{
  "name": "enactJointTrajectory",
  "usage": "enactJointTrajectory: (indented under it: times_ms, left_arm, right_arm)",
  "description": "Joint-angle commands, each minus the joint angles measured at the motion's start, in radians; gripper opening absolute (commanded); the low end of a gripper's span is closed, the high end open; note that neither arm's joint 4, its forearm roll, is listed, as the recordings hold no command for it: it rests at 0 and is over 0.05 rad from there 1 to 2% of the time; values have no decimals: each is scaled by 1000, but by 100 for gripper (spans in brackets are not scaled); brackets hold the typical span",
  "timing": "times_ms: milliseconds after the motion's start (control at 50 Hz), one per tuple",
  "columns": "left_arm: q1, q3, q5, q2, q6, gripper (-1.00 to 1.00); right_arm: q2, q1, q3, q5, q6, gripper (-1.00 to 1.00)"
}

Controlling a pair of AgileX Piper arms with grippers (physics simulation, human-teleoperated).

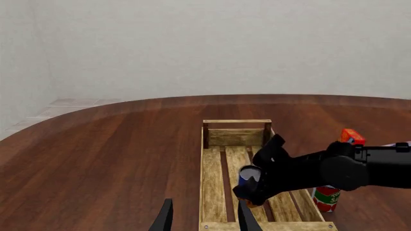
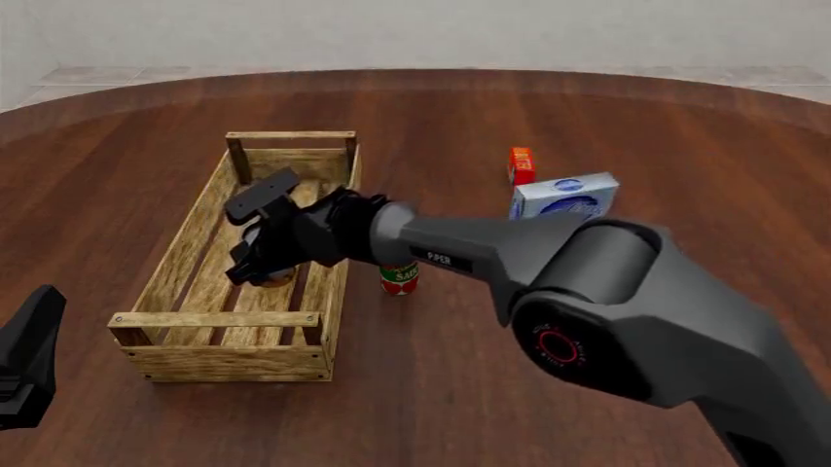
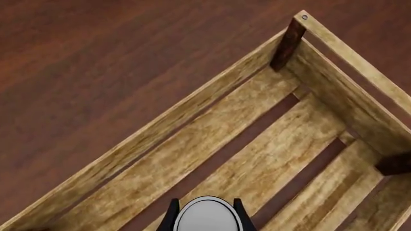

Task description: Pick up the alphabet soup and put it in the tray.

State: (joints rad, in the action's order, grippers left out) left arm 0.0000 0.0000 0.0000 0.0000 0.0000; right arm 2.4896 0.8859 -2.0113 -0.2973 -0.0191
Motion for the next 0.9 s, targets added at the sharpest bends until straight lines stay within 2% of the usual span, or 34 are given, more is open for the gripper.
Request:
enactJointTrajectory:
  times_ms: [20, 480, 500, 900]
  left_arm:
    - [0, 0, 0, 0, 0, 100]
    - [0, 0, 0, 0, 0, 100]
    - [0, 0, 0, 0, 0, 100]
    - [0, 0, 0, 0, 0, 100]
  right_arm:
    - [36, 2, -32, -8, 27, -100]
    - [80, -6, -75, -34, 25, -100]
    - [77, -8, -71, -31, 21, 100]
    - [8, -2, -16, -10, 14, 100]
